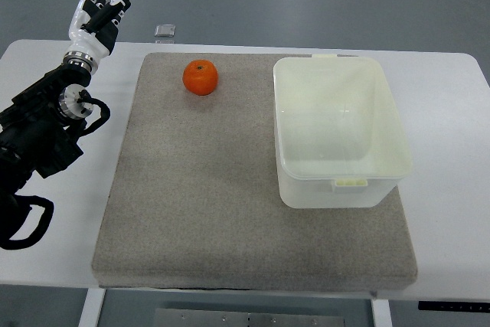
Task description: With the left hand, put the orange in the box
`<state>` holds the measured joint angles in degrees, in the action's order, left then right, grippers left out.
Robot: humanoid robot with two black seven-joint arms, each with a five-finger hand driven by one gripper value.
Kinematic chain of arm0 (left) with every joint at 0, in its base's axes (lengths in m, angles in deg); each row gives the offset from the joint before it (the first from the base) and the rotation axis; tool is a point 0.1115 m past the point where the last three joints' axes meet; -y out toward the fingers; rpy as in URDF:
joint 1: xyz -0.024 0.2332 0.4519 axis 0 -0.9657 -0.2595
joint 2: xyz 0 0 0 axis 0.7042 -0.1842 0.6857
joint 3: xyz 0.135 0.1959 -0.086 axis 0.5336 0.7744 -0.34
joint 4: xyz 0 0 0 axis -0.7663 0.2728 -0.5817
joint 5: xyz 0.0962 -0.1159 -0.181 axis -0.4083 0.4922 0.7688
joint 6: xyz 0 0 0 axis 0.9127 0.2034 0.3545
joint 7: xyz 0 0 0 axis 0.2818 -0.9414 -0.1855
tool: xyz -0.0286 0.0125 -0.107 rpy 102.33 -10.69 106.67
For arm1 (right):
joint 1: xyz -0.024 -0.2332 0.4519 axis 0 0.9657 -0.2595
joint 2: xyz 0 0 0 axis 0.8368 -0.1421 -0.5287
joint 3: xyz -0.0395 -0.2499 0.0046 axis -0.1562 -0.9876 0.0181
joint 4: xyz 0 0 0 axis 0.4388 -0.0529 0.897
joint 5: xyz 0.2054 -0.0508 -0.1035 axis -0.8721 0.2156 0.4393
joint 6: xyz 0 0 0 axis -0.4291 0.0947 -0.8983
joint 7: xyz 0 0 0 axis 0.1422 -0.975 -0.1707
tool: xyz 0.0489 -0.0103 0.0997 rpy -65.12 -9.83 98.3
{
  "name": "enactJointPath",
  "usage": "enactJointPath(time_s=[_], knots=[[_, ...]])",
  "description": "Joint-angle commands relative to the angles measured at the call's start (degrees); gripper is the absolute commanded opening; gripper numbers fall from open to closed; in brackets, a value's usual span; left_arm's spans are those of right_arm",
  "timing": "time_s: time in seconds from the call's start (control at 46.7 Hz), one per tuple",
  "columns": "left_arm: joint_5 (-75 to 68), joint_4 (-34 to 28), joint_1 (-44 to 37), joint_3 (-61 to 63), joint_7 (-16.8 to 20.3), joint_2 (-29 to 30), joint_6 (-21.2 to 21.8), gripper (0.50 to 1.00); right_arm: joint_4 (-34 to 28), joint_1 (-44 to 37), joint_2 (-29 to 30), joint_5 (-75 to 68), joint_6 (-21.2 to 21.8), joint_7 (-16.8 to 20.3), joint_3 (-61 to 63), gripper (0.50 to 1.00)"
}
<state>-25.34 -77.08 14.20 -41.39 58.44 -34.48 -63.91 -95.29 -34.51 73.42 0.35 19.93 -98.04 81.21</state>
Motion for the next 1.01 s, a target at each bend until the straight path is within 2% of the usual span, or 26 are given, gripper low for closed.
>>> enactJointPath(time_s=[0.0, 0.985], knots=[[-0.02, 0.00, 0.07, 0.00, 0.00, 0.07, 0.02, 0.996, 0.00, 0.00, 0.00, 0.00, 0.00, 0.04, 0.00, 0.926], [-0.98, 0.09, -0.20, 2.54, -0.53, 0.68, -0.16, 0.996, 0.00, 0.00, 0.00, 0.00, 0.00, 0.04, 0.00, 0.926]])
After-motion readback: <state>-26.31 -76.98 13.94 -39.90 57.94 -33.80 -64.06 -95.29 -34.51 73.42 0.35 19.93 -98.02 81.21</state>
